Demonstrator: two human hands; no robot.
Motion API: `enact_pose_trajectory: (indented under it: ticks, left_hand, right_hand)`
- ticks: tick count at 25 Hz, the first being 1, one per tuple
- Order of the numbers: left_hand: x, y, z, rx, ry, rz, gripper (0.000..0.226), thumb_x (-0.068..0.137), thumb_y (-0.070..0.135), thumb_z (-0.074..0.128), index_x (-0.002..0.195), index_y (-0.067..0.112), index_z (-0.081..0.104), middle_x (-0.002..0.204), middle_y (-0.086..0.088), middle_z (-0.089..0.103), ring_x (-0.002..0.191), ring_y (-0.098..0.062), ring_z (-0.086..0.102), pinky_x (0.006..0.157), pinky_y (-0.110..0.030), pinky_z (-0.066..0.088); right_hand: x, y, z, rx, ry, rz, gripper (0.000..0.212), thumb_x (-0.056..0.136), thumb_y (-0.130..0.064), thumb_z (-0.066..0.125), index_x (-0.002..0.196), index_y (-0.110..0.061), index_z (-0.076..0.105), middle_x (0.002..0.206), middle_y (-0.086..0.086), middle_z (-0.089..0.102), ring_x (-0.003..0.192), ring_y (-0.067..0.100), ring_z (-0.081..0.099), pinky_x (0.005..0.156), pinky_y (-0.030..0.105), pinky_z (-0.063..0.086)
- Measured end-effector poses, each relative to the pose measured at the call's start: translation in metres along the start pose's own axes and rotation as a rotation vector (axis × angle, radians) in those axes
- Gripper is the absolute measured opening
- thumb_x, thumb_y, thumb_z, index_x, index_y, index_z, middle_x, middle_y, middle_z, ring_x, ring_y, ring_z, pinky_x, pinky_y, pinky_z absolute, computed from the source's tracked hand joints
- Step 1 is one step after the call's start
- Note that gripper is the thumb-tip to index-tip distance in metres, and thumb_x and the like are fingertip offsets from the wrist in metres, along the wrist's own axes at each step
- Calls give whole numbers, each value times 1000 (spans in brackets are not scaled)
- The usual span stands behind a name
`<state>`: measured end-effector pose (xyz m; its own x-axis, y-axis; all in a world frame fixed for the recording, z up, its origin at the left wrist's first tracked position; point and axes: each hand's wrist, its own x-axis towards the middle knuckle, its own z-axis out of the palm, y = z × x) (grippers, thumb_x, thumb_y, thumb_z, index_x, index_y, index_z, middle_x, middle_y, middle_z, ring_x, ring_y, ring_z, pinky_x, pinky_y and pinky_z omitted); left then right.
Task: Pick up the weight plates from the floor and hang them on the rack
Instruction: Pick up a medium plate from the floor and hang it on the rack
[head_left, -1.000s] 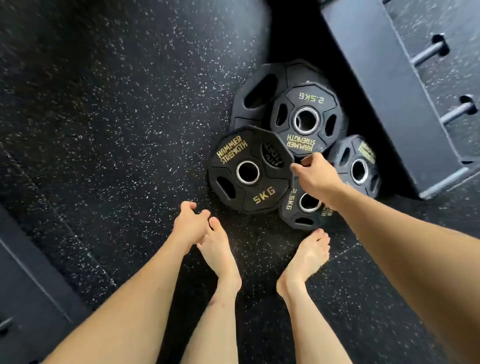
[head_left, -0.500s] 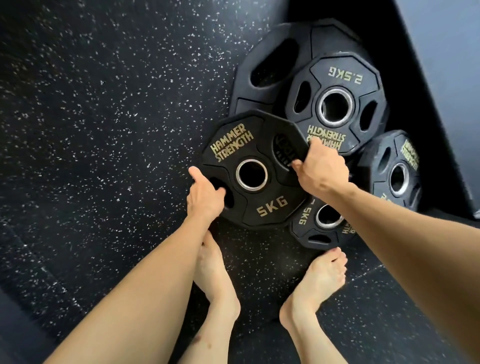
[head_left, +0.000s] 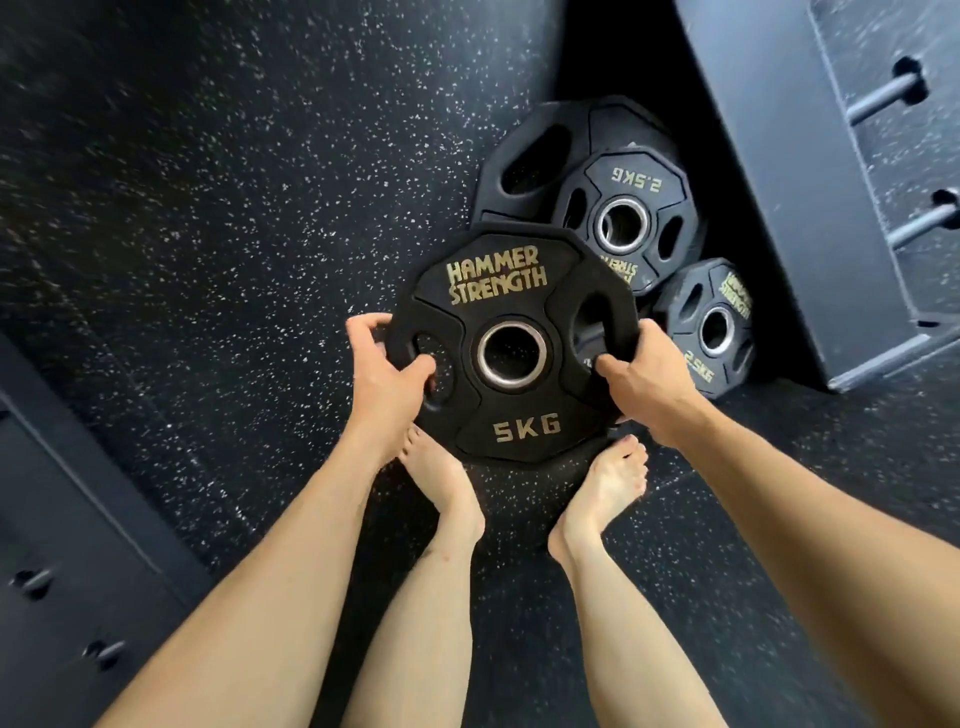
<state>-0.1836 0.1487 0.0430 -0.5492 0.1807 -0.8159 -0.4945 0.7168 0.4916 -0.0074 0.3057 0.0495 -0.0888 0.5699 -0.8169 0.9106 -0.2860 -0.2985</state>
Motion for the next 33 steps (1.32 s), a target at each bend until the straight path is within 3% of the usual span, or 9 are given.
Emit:
enact_pose_trajectory:
  ticks: [3, 5, 10, 16, 22, 24, 26, 29, 33]
  left_hand:
    - [-56, 41, -15, -225, 36, -107, 17, 82, 0, 64, 88, 15, 61, 71, -1, 66, 64, -15, 62, 54, -26, 53]
    - [-101, 69, -27, -214, 21, -71, 14, 84, 3, 61, 81, 16, 59, 61, 1, 57, 55, -12, 53, 49, -22, 47]
    - [-234, 147, -75, -296, -47, 105, 21, 87, -2, 55, 82, 18, 49, 58, 0, 45, 46, -12, 50, 46, -23, 45]
    - [-398, 212, -138, -454, -93, 281, 29, 85, -8, 51, 78, 20, 46, 59, 4, 44, 45, -9, 36, 41, -19, 33]
    - [-519, 227, -195, -516, -62, 418, 24, 90, -5, 52, 84, 18, 50, 58, 7, 48, 44, -7, 39, 42, -18, 33]
    - [-547, 222, -210, -531, -22, 466, 22, 91, -3, 53, 84, 18, 50, 57, 8, 48, 44, -6, 40, 43, -17, 33]
    - [-571, 213, -219, -571, 43, 484, 22, 90, -1, 53, 83, 18, 50, 55, 9, 48, 44, -6, 39, 44, -18, 33]
    - [-606, 193, -223, -684, 184, 482, 21, 90, -1, 53, 82, 18, 51, 57, 7, 47, 45, -6, 39, 44, -19, 32]
    - [-669, 146, -214, -910, 433, 477, 21, 90, 1, 54, 80, 19, 53, 57, 9, 48, 48, -6, 38, 47, -20, 32]
  right_hand:
    - [-57, -12, -33, 206, 0, 30, 20, 87, -16, 60, 105, -16, 52, 104, 6, 65, 99, 27, 63, 89, 45, 54]
    - [-103, -24, -60, 262, 8, 20, 21, 81, -21, 61, 101, -16, 56, 99, 6, 68, 97, 27, 65, 88, 47, 54]
    - [-229, -63, -135, 368, 38, -132, 21, 85, -10, 58, 106, -11, 57, 97, 6, 68, 88, 20, 64, 77, 35, 52]
    - [-392, -106, -217, 544, 93, -388, 15, 76, -11, 58, 85, -22, 53, 77, -6, 56, 60, -4, 50, 56, 15, 41]
    - [-506, -118, -249, 643, 61, -478, 25, 75, -36, 72, 85, -17, 57, 83, 6, 61, 76, 16, 57, 70, 33, 46]
    - [-531, -123, -253, 696, 0, -520, 62, 72, -64, 73, 87, -6, 56, 86, 10, 55, 81, 21, 52, 74, 39, 42]
    - [-552, -132, -257, 680, -35, -592, 87, 70, -77, 63, 96, 5, 50, 88, 9, 52, 81, 21, 48, 74, 39, 40]
    - [-568, -139, -262, 614, -133, -689, 86, 74, -76, 59, 103, 5, 52, 88, 18, 53, 84, 20, 49, 76, 40, 41]
    - [-597, -148, -264, 410, -366, -852, 63, 79, -73, 58, 81, -11, 51, 83, 8, 47, 77, 23, 42, 70, 43, 36]
